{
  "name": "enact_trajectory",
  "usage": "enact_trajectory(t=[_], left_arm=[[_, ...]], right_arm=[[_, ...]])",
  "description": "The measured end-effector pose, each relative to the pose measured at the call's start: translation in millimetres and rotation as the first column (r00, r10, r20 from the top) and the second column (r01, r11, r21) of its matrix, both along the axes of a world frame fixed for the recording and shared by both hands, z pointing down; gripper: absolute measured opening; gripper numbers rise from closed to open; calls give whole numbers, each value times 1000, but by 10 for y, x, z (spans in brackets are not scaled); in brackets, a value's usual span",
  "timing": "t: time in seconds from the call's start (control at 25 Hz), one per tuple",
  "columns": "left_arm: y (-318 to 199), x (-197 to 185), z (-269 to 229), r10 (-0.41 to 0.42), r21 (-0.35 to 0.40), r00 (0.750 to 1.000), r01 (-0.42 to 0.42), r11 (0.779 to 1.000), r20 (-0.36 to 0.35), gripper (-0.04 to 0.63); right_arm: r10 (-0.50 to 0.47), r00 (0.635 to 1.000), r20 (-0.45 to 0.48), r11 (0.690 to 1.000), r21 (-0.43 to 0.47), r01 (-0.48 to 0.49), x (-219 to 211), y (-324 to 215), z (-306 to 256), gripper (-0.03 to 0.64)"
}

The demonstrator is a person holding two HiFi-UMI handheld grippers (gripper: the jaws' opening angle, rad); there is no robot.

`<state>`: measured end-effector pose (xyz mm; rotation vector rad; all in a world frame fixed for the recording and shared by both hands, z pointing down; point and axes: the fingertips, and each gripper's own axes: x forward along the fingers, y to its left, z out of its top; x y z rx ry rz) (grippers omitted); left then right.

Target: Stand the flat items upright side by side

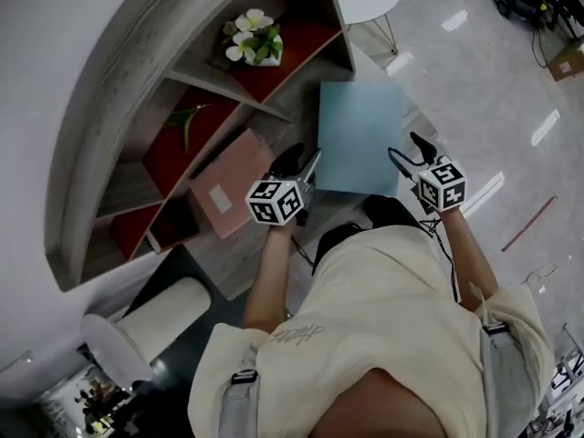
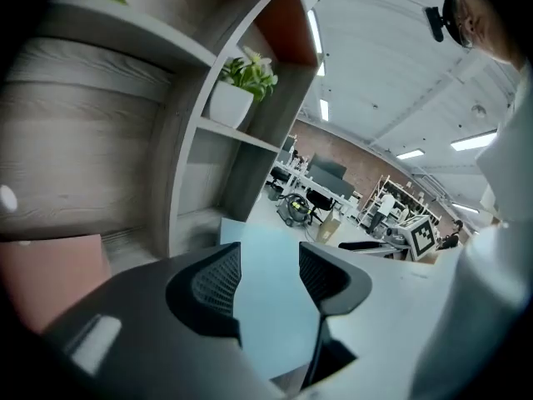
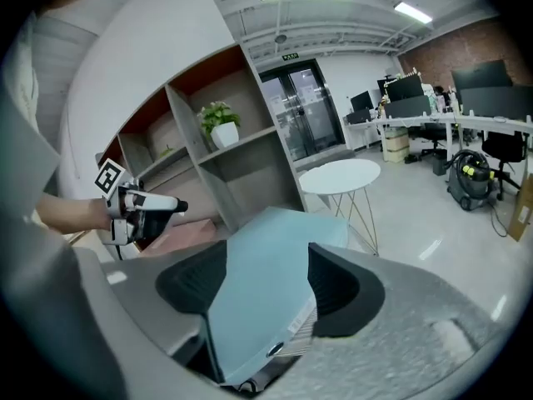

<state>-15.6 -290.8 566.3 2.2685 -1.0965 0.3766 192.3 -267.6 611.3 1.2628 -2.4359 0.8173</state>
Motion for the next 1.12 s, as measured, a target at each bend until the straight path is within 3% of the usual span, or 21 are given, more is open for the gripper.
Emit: enact_trajectory(t=[0.2, 0.44, 0.6, 0.72, 0.96, 1.12], left_arm=[[-292, 83, 373, 12, -61, 999, -9, 998, 45, 250], [-531, 89, 827, 30, -162, 999, -24, 987, 37, 258], [-675, 80, 1026, 29, -220, 999, -31, 975, -14, 262], [-698, 91, 1178, 37, -272, 999, -46, 961, -36, 269], [-732, 259, 1362, 141, -325, 989, -146, 934, -39, 287], [-729, 241, 1548, 138, -384, 989, -146, 912, -48, 298]], right_arm=[[-56, 998, -13, 995, -86, 55, 42, -190, 344, 313], [-86, 996, 2, 966, -246, 84, 5, -226, 721, 350], [-85, 996, 12, 947, -310, 84, -35, -278, 899, 367], [-68, 997, 20, 933, -353, 71, -14, -319, 995, 380], [-51, 995, 88, 890, -448, 85, -54, -364, 1201, 408], [-48, 992, 120, 856, -508, 102, -116, -376, 1294, 426]])
